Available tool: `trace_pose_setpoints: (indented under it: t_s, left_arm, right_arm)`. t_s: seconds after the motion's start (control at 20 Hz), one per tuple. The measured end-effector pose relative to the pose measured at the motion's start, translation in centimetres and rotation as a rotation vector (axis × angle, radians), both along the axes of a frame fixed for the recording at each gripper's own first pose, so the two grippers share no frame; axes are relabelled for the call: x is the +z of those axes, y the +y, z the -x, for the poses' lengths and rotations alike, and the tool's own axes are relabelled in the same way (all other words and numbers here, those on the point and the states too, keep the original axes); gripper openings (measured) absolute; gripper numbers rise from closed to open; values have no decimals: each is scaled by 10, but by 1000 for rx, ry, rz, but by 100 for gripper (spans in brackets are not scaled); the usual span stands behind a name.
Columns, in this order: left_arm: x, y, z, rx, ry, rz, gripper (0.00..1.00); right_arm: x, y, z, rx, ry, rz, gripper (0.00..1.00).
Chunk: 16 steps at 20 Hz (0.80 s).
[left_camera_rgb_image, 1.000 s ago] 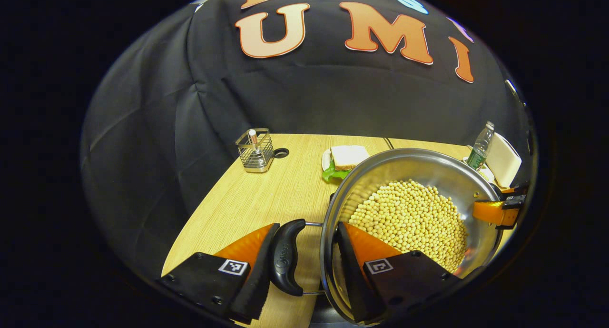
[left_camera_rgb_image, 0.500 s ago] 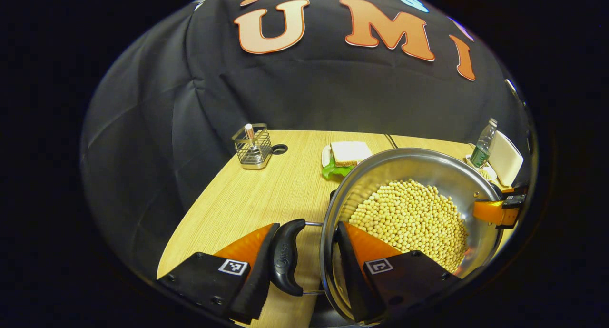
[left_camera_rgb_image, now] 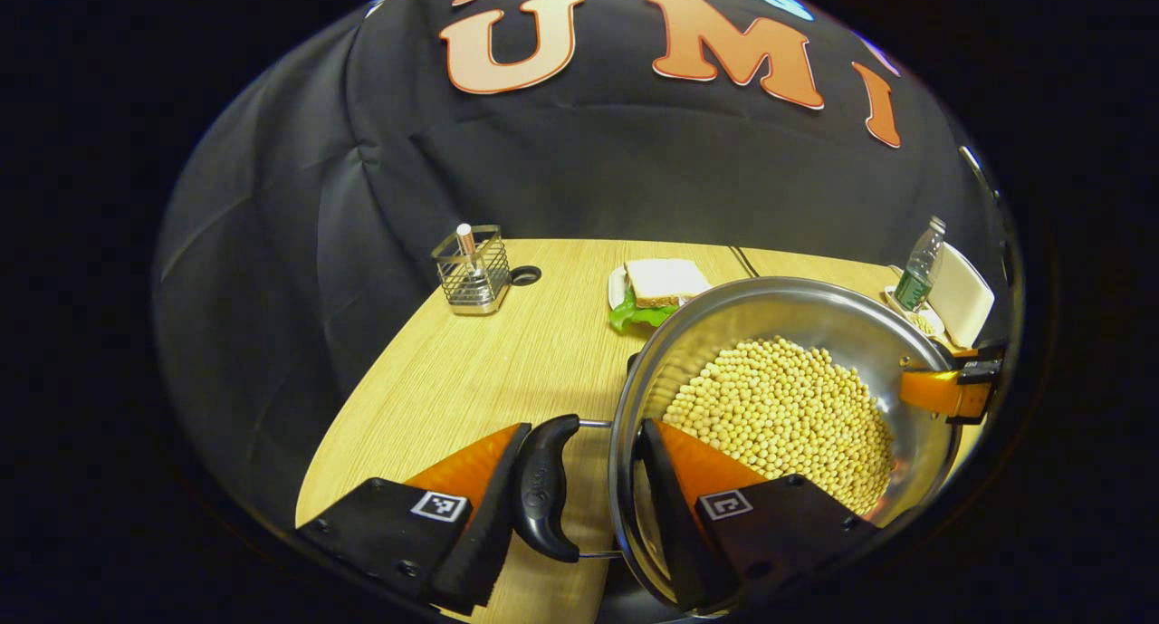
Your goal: First push the handle of the pot to place it horizontally, then grasp the pot with both hands and set it on the induction cooktop.
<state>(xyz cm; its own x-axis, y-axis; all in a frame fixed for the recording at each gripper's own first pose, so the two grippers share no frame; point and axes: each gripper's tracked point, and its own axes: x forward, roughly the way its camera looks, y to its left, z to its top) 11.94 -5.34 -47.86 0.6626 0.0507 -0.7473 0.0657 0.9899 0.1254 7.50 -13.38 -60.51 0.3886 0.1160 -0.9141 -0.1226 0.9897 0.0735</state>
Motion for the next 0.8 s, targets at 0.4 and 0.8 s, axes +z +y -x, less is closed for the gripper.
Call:
trace_pose_setpoints:
  t_s: [0.4, 0.8]
  left_arm:
    - [53, -7, 4, -50, -129, -128, 81]
    - [142, -32, 24, -1, -298, -41, 81]
  right_arm:
    - [91, -38, -33, -16, -230, -18, 80]
    - [163, -82, -28, -15, -413, 10, 80]
